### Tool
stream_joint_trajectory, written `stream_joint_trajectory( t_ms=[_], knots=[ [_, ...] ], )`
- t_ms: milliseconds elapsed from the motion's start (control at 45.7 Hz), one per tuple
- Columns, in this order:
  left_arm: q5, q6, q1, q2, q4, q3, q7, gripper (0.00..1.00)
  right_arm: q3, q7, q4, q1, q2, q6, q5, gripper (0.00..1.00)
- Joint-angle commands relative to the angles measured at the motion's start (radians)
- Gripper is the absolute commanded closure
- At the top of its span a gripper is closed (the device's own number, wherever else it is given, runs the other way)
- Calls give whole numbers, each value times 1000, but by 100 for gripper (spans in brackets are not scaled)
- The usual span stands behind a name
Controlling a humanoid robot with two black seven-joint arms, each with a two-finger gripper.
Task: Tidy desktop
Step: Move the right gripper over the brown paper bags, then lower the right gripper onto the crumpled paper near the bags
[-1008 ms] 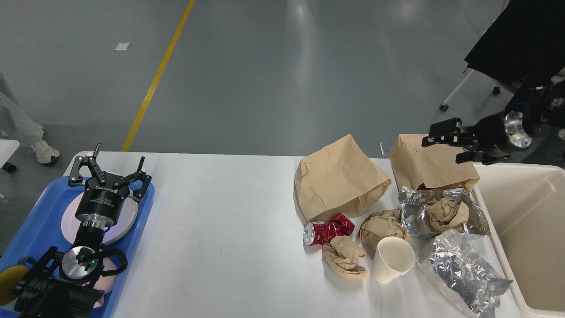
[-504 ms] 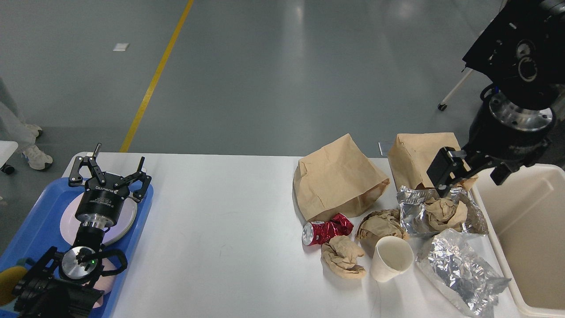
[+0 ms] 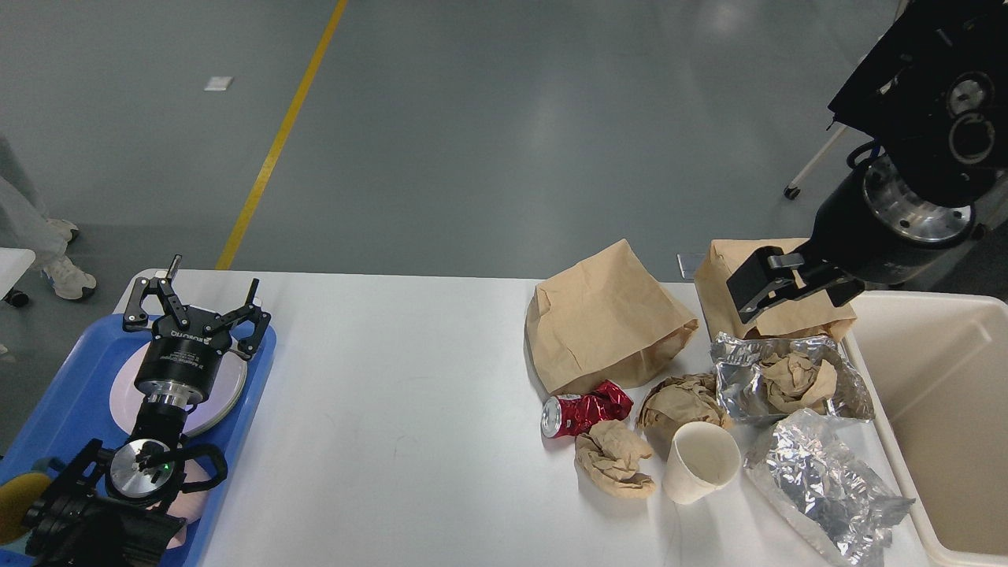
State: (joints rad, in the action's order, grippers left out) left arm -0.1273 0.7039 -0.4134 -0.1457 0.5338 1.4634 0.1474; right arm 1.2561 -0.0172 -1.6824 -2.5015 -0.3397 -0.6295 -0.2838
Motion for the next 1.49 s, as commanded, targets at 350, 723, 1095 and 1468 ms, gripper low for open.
stream_joint_trajectory(
  t_ms=[350,723,1095,1468],
  knots=[
    [0,0,-1,0,0,0,1,3,-35,-288,36,19,11,24,198,0],
    [0,0,-1,0,0,0,0,3,-329,-172,625,516,48,17,-29,0],
    [0,2,-1,0,2,-2,0,3,-340,180,1191,1056,309,244,-348,0],
    [0,0,-1,0,0,0,1,3,-308,177,1595,1469,415,518,-443,0]
  ],
)
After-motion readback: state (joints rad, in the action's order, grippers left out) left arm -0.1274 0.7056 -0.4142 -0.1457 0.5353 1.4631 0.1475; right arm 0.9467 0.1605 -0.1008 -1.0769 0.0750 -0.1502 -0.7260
